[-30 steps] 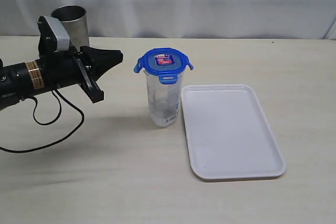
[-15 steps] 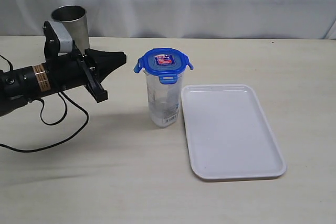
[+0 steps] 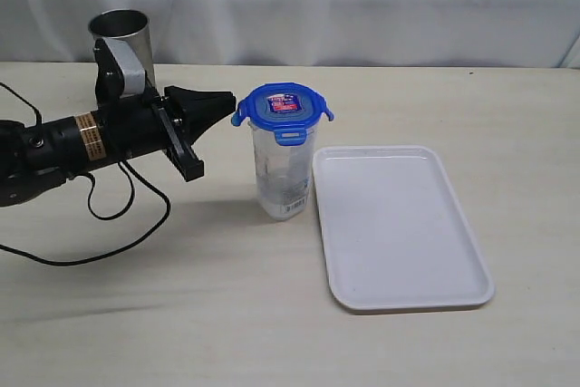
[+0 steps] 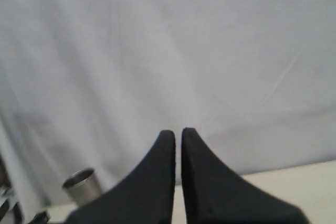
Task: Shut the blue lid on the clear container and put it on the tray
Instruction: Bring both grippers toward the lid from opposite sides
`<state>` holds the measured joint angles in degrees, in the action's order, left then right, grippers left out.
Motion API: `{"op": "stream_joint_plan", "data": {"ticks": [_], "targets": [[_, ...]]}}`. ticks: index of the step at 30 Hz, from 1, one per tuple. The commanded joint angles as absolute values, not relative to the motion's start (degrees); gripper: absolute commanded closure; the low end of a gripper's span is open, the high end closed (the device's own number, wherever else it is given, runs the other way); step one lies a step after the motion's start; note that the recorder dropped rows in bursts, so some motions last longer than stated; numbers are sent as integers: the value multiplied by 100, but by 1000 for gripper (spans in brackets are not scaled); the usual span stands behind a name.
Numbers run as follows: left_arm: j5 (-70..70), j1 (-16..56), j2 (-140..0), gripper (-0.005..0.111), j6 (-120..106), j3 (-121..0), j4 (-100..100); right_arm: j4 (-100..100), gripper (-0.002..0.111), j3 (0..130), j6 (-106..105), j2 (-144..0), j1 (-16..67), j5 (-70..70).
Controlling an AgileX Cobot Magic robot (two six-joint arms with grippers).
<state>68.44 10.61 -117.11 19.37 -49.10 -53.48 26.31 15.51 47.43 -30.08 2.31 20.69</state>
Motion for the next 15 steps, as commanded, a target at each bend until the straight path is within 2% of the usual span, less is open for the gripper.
{"op": "stream_joint_plan", "data": {"ticks": [1, 3, 7, 11, 15], "targets": [[6651, 1071, -11721, 107, 1924, -4947, -5286, 5327, 104, 2311, 6534, -4941, 217, 3076], [6654, 1071, -11721, 107, 1910, -4947, -5263, 6076, 104, 3029, 6679, -6440, 206, 3090], [6657, 1071, -11721, 107, 1801, -4947, -5133, 6817, 104, 3865, 6409, -8146, 206, 3889], [6608, 1071, -11721, 107, 1661, -4947, -5025, 8080, 104, 4648, 6366, -8922, 135, 4098], [6569, 1071, -11721, 107, 1521, -4947, -4668, 8525, 104, 5050, 6374, -9409, -457, 5333]]}}
